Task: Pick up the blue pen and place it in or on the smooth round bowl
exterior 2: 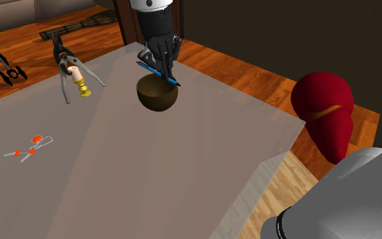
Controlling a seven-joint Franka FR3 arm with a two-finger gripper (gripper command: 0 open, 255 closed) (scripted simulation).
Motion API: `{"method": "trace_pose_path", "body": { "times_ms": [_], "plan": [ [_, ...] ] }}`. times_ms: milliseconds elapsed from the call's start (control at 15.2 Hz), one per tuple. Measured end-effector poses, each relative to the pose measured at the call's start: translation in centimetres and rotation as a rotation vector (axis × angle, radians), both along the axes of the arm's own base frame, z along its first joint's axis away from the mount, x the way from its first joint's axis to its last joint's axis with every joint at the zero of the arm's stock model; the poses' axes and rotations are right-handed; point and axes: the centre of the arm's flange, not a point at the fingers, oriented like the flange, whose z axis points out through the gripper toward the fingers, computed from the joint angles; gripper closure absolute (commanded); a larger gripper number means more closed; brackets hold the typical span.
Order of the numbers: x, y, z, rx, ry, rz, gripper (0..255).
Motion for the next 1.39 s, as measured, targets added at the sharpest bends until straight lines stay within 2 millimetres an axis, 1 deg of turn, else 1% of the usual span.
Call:
{"method": "trace_pose_path", "body": {
  "times_ms": [264, 396, 792, 1386],
  "plan": [
    [4.9, -0.9, 0.6, 0.000, 0.000, 0.000, 255],
    [5.9, -1.1, -0.2, 0.000, 0.000, 0.000, 255],
    [6.3, -1.2, -3.0, -0.001, 0.000, 0.000, 255],
    [6.2, -1.1, -7.8, 0.000, 0.000, 0.000, 255]
  ]
}}
